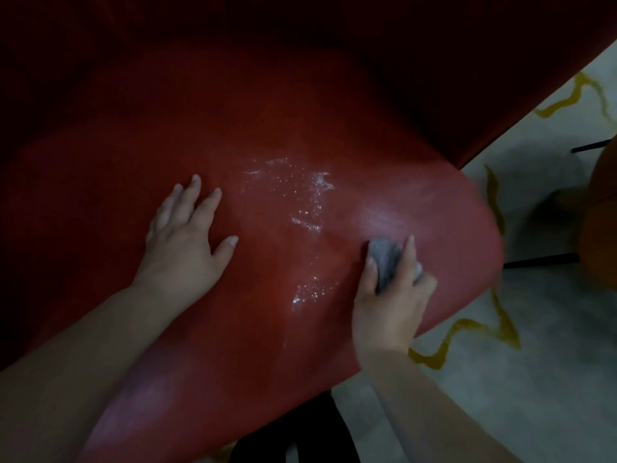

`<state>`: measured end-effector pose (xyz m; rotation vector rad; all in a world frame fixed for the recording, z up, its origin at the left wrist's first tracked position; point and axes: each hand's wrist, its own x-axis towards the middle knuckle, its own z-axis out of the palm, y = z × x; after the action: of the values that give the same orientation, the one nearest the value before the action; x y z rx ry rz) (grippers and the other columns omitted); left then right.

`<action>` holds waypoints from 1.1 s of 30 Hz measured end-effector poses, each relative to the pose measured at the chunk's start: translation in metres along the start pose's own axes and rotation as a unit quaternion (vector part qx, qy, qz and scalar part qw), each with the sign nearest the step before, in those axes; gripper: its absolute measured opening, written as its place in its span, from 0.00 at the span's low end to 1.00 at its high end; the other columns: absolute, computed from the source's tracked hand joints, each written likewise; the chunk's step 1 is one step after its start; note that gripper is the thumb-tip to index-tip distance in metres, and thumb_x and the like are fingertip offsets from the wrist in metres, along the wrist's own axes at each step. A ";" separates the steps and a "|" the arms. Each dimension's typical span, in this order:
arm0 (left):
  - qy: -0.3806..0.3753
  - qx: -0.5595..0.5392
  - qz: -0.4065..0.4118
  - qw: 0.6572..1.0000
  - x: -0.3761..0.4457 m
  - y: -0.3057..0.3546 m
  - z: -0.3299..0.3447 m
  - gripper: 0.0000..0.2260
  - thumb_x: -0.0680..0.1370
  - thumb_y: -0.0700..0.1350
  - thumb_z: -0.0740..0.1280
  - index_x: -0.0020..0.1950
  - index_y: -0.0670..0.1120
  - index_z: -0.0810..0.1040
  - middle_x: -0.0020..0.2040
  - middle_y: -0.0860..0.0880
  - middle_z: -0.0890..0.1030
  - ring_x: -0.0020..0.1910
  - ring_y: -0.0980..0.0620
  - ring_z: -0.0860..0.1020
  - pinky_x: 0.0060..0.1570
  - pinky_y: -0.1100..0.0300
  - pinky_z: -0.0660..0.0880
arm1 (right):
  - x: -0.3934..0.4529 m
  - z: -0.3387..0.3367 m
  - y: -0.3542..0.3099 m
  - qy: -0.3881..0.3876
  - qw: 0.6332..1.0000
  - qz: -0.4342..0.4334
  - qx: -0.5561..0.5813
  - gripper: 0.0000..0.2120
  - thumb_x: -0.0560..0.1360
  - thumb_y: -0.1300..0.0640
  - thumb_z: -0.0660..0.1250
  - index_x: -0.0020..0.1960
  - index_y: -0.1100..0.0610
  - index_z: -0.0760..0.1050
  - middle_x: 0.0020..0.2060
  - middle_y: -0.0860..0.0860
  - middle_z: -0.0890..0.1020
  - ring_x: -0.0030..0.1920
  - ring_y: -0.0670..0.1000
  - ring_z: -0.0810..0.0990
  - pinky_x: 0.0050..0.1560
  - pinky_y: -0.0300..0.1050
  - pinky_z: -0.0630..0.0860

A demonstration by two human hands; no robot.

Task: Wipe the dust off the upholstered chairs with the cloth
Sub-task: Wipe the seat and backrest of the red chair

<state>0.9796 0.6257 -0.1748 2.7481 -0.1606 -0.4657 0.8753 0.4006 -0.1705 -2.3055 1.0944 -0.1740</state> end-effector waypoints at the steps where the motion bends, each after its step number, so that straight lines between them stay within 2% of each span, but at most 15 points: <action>1: 0.002 -0.003 0.000 1.000 0.000 0.000 0.001 0.32 0.76 0.57 0.63 0.77 0.54 0.55 0.79 0.53 0.46 0.77 0.51 0.44 0.73 0.44 0.49 | -0.012 0.003 0.004 -0.005 1.000 -0.006 -0.020 0.31 0.77 0.46 0.62 0.76 0.45 0.54 0.53 0.50 0.64 0.51 0.49 0.69 0.56 0.45 0.69; 3: 0.006 -0.004 -0.001 1.000 -0.001 0.000 0.002 0.32 0.76 0.57 0.63 0.77 0.54 0.55 0.79 0.53 0.46 0.77 0.51 0.43 0.72 0.44 0.48 | -0.030 0.017 0.000 -0.001 0.999 -0.010 -0.041 0.30 0.77 0.48 0.63 0.76 0.50 0.56 0.52 0.55 0.68 0.50 0.51 0.67 0.56 0.49 0.69; 6: 0.016 -0.004 0.002 1.000 -0.001 0.000 0.005 0.32 0.76 0.57 0.64 0.77 0.54 0.56 0.79 0.52 0.47 0.77 0.51 0.44 0.72 0.45 0.47 | -0.042 0.044 -0.030 0.032 0.997 0.061 -0.022 0.30 0.77 0.51 0.64 0.76 0.53 0.57 0.51 0.58 0.70 0.51 0.56 0.69 0.56 0.55 0.69; 9: 0.020 -0.002 0.005 1.000 -0.001 -0.001 0.006 0.32 0.76 0.57 0.63 0.77 0.54 0.56 0.79 0.52 0.47 0.77 0.50 0.44 0.73 0.46 0.47 | -0.040 0.065 -0.064 0.035 0.992 0.115 0.029 0.31 0.78 0.50 0.62 0.77 0.52 0.54 0.54 0.58 0.69 0.52 0.53 0.66 0.58 0.55 0.67; 12: 0.017 0.001 0.007 1.000 0.000 -0.002 0.006 0.32 0.76 0.58 0.63 0.77 0.55 0.55 0.79 0.53 0.46 0.77 0.52 0.43 0.72 0.47 0.47 | -0.020 0.080 -0.091 0.025 0.989 0.124 0.078 0.30 0.79 0.49 0.59 0.77 0.50 0.51 0.57 0.54 0.66 0.54 0.49 0.64 0.63 0.53 0.64; 15: 0.015 0.001 0.013 1.000 0.000 -0.005 0.005 0.32 0.76 0.58 0.62 0.77 0.55 0.54 0.79 0.54 0.46 0.77 0.53 0.43 0.72 0.46 0.47 | 0.002 0.076 -0.092 0.010 0.985 0.044 0.165 0.29 0.80 0.50 0.59 0.77 0.49 0.51 0.53 0.49 0.61 0.52 0.46 0.64 0.64 0.45 0.65; 17: 0.011 0.003 0.017 1.000 0.000 -0.007 0.005 0.32 0.76 0.59 0.62 0.77 0.56 0.54 0.79 0.55 0.45 0.76 0.53 0.43 0.71 0.47 0.46 | 0.011 0.059 -0.074 -0.015 0.980 -0.037 0.195 0.29 0.80 0.51 0.60 0.77 0.48 0.53 0.52 0.48 0.61 0.52 0.46 0.66 0.59 0.39 0.66; 19: 0.011 0.006 0.018 1.000 -0.001 -0.008 0.006 0.32 0.76 0.59 0.62 0.77 0.56 0.53 0.79 0.55 0.45 0.76 0.53 0.42 0.71 0.49 0.45 | 0.010 0.038 -0.048 -0.036 0.976 -0.151 0.151 0.27 0.79 0.51 0.61 0.76 0.46 0.56 0.51 0.49 0.63 0.50 0.48 0.69 0.56 0.38 0.68; 22: 0.017 0.012 0.015 1.000 0.000 -0.007 0.007 0.32 0.76 0.59 0.61 0.77 0.55 0.52 0.79 0.54 0.44 0.76 0.53 0.42 0.70 0.50 0.43 | -0.005 0.015 -0.010 -0.098 0.946 -0.303 0.057 0.26 0.77 0.49 0.62 0.74 0.45 0.60 0.50 0.48 0.63 0.48 0.48 0.68 0.54 0.43 0.71; 25: 0.014 0.011 0.011 1.000 0.000 -0.003 0.007 0.32 0.77 0.59 0.61 0.77 0.55 0.52 0.79 0.54 0.44 0.77 0.52 0.42 0.71 0.48 0.44 | -0.019 0.008 0.014 -0.128 0.924 -0.359 0.023 0.24 0.77 0.45 0.63 0.72 0.45 0.64 0.50 0.46 0.64 0.49 0.46 0.66 0.53 0.44 0.71; 30: 0.009 0.014 0.018 1.000 -0.004 -0.003 0.006 0.32 0.76 0.59 0.62 0.77 0.55 0.53 0.79 0.52 0.45 0.77 0.51 0.42 0.72 0.47 0.45 | -0.032 0.020 0.014 -0.144 0.893 -0.422 -0.061 0.25 0.76 0.37 0.60 0.70 0.41 0.66 0.50 0.52 0.71 0.49 0.50 0.69 0.50 0.48 0.70; 33: 0.004 0.015 0.020 1.000 -0.009 -0.006 0.005 0.32 0.77 0.59 0.61 0.77 0.56 0.52 0.79 0.53 0.44 0.77 0.52 0.42 0.71 0.48 0.44 | -0.029 0.026 0.012 -0.134 0.883 -0.438 -0.102 0.23 0.75 0.36 0.61 0.68 0.40 0.69 0.49 0.53 0.72 0.48 0.51 0.69 0.47 0.48 0.68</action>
<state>0.9700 0.6316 -0.1787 2.7698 -0.2217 -0.4443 0.8573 0.4280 -0.1947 -2.7503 -0.1345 -0.0742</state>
